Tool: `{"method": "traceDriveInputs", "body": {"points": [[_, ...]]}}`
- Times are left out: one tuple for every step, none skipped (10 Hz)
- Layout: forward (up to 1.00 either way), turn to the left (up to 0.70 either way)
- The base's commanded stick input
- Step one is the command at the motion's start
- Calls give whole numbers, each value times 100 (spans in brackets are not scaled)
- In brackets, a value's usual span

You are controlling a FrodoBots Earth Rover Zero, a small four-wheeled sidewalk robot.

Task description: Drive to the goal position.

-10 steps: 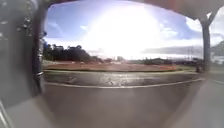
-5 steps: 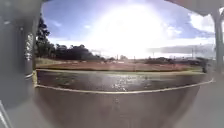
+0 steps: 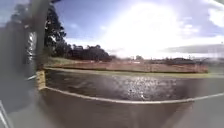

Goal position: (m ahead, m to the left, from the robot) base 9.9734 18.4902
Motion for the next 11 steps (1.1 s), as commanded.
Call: {"method": "traceDriveInputs", "body": {"points": [[70, 35], [70, 35], [70, 35], [70, 35], [70, 1], [70, 0], [70, 0], [70, 0], [70, 0], [70, 0], [70, 0]]}}
